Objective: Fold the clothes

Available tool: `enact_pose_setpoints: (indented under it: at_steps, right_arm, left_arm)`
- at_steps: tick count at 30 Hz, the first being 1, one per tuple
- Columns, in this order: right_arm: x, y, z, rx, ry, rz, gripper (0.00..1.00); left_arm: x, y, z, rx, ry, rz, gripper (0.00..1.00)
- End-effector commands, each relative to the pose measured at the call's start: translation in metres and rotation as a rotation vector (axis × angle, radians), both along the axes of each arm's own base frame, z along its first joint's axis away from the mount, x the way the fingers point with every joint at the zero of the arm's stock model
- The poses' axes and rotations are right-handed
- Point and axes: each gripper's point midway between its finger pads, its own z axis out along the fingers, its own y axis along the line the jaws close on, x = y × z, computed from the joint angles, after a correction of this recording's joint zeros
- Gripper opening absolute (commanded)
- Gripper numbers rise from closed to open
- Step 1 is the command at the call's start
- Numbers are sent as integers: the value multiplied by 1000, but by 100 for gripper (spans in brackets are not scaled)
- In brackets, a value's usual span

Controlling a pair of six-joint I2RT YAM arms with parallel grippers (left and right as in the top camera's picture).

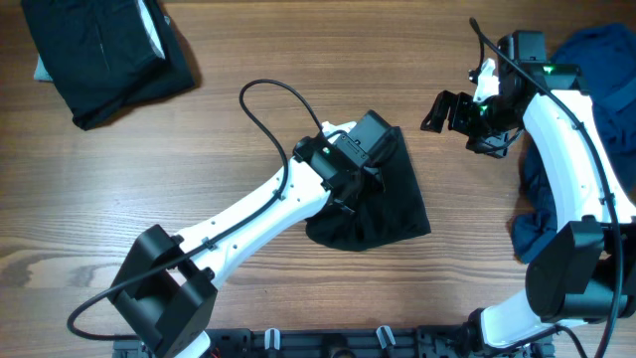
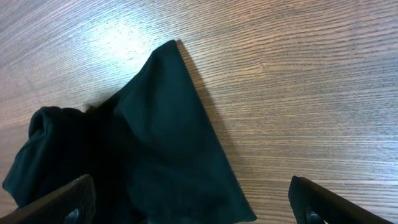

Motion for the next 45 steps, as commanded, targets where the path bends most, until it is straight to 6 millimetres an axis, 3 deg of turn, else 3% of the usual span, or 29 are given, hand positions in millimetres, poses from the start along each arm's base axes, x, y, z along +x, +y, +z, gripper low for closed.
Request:
enact_pose_setpoints:
  at_steps: [1,4,16,21,24,27,31,43,45]
  right_arm:
    - [1,5,9,18,-35,42,100]
    - [0,3,7,2,-31,48,100]
    - [-2,-1,6,-20,-23,44,100]
    - [-2,-1,6,-20,-23,44,100]
    - [-2,-1,6,-19,-23,44,100]
    - [-2,-1,6,-19,-22,43,100]
    - [-2,-1,6,-18,-20,41,100]
    - [-5,0,6,-14,-9,45,100]
    - [-5,0,6,-14,-9,44,100]
  left_arm:
    - [20,13,6,39,-56,90,4]
    - [26,42,0,101,-21,147,4]
    - [58,210,-7,337,129,363,4]
    - [70,262,4,351,146,411,4]
    - [77,280,19,348,138,435,4]
    - [83,279,34,341,114,425,4]
    - [88,262,43,314,85,383,4]
    - [71,140,45,177,39,228,5]
    - [67,118,45,167,10,207,14]
